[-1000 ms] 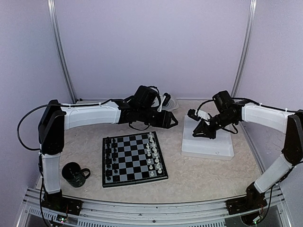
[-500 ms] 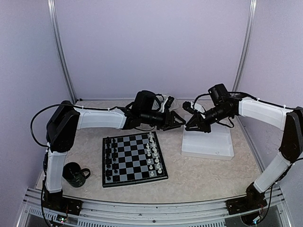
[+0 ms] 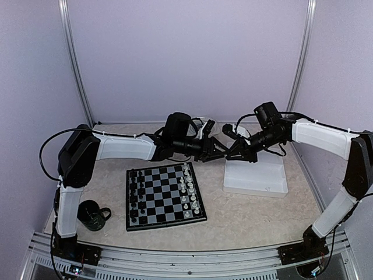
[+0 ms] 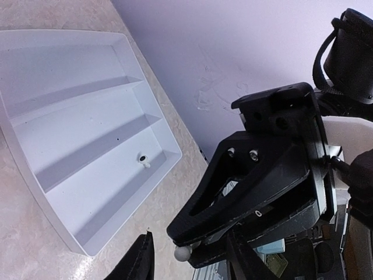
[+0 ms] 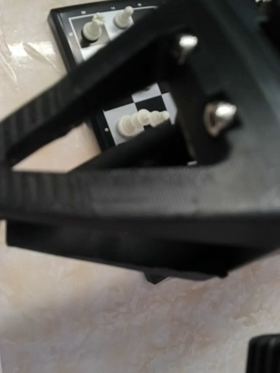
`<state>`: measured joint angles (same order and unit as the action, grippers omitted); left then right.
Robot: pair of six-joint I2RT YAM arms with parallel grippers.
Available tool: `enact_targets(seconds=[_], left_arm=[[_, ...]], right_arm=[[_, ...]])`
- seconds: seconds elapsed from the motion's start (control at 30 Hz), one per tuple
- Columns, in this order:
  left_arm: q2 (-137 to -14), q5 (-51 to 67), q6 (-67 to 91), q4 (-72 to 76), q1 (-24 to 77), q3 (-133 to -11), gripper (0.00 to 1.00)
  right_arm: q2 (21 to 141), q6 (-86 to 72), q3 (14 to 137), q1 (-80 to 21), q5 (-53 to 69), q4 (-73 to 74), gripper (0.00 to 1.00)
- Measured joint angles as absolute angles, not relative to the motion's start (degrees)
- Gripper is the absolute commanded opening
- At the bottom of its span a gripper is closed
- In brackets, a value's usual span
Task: Set up the chess pieces on the board
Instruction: Pass from the right arm to the left
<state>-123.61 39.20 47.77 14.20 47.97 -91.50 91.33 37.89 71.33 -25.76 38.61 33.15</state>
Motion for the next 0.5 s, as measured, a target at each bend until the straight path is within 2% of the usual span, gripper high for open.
enact_targets(seconds=[0.27, 0.5], left_arm=[[-123.7, 39.4, 48.8, 15.0, 47.9, -90.9, 0.20], [-124.0, 39.8, 49.7, 16.0, 47.6, -90.3, 0.16]], right_arm=[[92.2, 37.2, 71.7, -25.8, 38.6, 33.1, 0.12], [92.3, 36.3, 71.7, -25.8, 38.5, 33.1, 0.12]])
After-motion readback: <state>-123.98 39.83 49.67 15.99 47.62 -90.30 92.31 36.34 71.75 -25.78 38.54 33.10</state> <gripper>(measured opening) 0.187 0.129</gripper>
